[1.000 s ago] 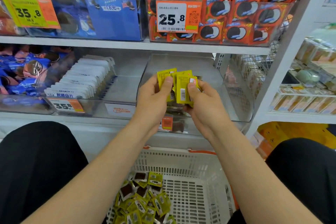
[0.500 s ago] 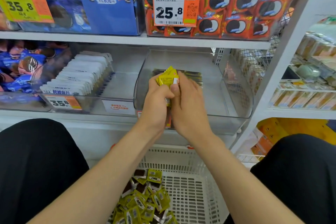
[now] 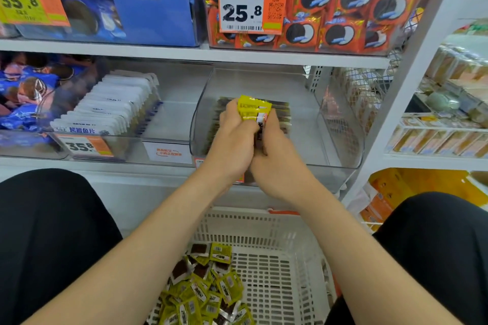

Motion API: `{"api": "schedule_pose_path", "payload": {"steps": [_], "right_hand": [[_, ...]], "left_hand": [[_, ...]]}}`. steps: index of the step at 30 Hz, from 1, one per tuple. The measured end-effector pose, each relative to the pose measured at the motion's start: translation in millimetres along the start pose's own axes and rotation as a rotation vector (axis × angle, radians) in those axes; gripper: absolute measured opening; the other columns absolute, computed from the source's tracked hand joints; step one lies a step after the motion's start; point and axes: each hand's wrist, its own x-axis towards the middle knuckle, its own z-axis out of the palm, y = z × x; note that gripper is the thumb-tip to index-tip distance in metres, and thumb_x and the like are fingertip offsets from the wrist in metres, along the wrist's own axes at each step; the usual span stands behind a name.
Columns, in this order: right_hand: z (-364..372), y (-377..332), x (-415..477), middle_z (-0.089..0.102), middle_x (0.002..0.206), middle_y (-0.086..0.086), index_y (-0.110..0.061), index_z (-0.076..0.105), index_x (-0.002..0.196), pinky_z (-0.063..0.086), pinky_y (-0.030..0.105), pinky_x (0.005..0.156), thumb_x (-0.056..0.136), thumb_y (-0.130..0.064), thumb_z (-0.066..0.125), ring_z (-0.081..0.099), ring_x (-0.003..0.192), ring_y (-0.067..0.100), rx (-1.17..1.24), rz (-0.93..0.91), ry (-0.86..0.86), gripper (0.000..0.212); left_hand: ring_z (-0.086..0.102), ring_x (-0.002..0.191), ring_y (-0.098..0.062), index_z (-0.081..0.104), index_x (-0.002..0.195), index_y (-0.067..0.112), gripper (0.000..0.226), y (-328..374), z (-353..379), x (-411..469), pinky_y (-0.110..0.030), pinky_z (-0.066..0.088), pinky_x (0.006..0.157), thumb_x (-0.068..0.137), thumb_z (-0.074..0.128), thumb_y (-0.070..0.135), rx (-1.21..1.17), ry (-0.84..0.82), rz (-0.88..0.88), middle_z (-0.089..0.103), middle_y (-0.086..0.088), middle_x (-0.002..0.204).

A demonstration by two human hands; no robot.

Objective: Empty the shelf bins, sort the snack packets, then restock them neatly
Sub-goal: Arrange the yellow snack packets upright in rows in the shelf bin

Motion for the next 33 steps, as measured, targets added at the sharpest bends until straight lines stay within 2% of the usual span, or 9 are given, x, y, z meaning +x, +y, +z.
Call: {"api": "schedule_pose_path", "payload": {"steps": [2, 5, 9, 14, 18, 21, 23, 26, 33], "right_hand": [[-13, 3, -1, 0.067, 0.117, 0.000, -0.027, 0.022, 0.158, 0.060, 0.039, 0.082, 0.075, -0.005, 0.052, 0.068, 0.100, 0.016, -0.058, -0.094, -0.049, 0.091], [-42, 5, -2, 0.054, 0.130, 0.000, -0.032, 0.017, 0.163, 0.048, 0.024, 0.075, 0.077, 0.009, 0.060, 0.059, 0.094, 0.009, -0.341, -0.281, 0.050, 0.104], [-54, 20, 9, 0.052, 0.136, 0.003, -0.016, 0.058, 0.135, 0.049, 0.028, 0.094, 0.077, 0.015, 0.067, 0.054, 0.121, 0.016, -0.460, -0.525, 0.055, 0.066], [-71, 28, 20, 0.057, 0.137, 0.006, -0.012, 0.060, 0.128, 0.047, 0.046, 0.094, 0.096, -0.020, 0.071, 0.057, 0.115, 0.032, -0.670, -0.634, 0.109, 0.035], [-79, 37, 27, 0.058, 0.101, 0.000, -0.016, 0.051, 0.125, 0.045, 0.041, 0.066, 0.105, -0.044, 0.051, 0.055, 0.086, 0.023, -0.730, -0.344, 0.068, 0.034], [-87, 59, 44, 0.059, 0.095, 0.009, -0.015, 0.046, 0.109, 0.034, 0.037, 0.059, 0.107, -0.040, 0.051, 0.050, 0.074, 0.024, -0.738, -0.045, -0.036, 0.026], [-88, 73, 56, 0.063, 0.104, 0.018, -0.012, 0.047, 0.107, 0.039, 0.039, 0.062, 0.108, -0.037, 0.052, 0.055, 0.078, 0.029, -0.764, 0.114, -0.205, 0.026], [-80, 83, 70, 0.064, 0.107, 0.019, -0.006, 0.054, 0.112, 0.056, 0.046, 0.071, 0.107, -0.040, 0.055, 0.069, 0.084, 0.033, -0.747, 0.248, -0.349, 0.035], [-52, 93, 88, 0.050, 0.115, 0.020, 0.002, 0.056, 0.116, 0.036, 0.033, 0.076, 0.110, -0.034, 0.050, 0.046, 0.092, 0.028, -0.889, 0.285, -0.276, 0.038]], "left_hand": [[0.071, 0.106, -0.026, 0.062, 0.124, 0.015, 0.032, 4, -10, 7, -0.046, 0.058, 0.095, 0.096, 0.049, 0.004, -0.060, -0.009, -0.050, 0.072, -0.016, 0.116], [0.071, 0.094, -0.031, 0.066, 0.114, -0.002, 0.024, 15, -25, 15, -0.040, 0.061, 0.083, 0.099, 0.048, -0.005, -0.275, -0.141, -0.177, 0.073, -0.022, 0.107], [0.071, 0.092, -0.024, 0.069, 0.117, -0.007, 0.024, 14, -31, 20, -0.037, 0.056, 0.084, 0.099, 0.054, -0.001, -0.250, -0.368, -0.221, 0.073, -0.019, 0.106], [0.055, 0.085, -0.022, 0.071, 0.119, 0.002, 0.029, 8, -22, 32, -0.032, 0.037, 0.068, 0.107, 0.055, 0.022, -0.210, -0.417, -0.164, 0.067, -0.011, 0.101], [0.060, 0.078, -0.020, 0.073, 0.114, 0.015, 0.056, 1, -13, 43, -0.034, 0.045, 0.064, 0.110, 0.035, 0.056, 0.084, -0.204, -0.194, 0.073, -0.007, 0.097], [0.066, 0.085, -0.020, 0.072, 0.121, 0.015, 0.038, -18, -12, 55, -0.036, 0.052, 0.082, 0.110, 0.041, 0.035, 0.573, -0.032, 0.072, 0.073, -0.006, 0.098], [0.067, 0.104, -0.020, 0.068, 0.133, 0.020, 0.035, -27, -14, 59, -0.027, 0.045, 0.091, 0.105, 0.047, 0.021, 0.847, -0.199, 0.153, 0.072, -0.004, 0.123], [0.023, 0.157, -0.029, 0.041, 0.158, 0.032, 0.052, -41, -12, 65, -0.052, 0.024, 0.125, 0.107, 0.042, 0.031, 1.107, -0.508, 0.058, 0.022, -0.002, 0.173], [-0.006, 0.161, -0.026, 0.011, 0.166, 0.039, 0.059, -44, -8, 68, -0.064, 0.008, 0.126, 0.110, 0.025, 0.046, 1.250, -0.634, -0.065, -0.008, 0.004, 0.175]]}}
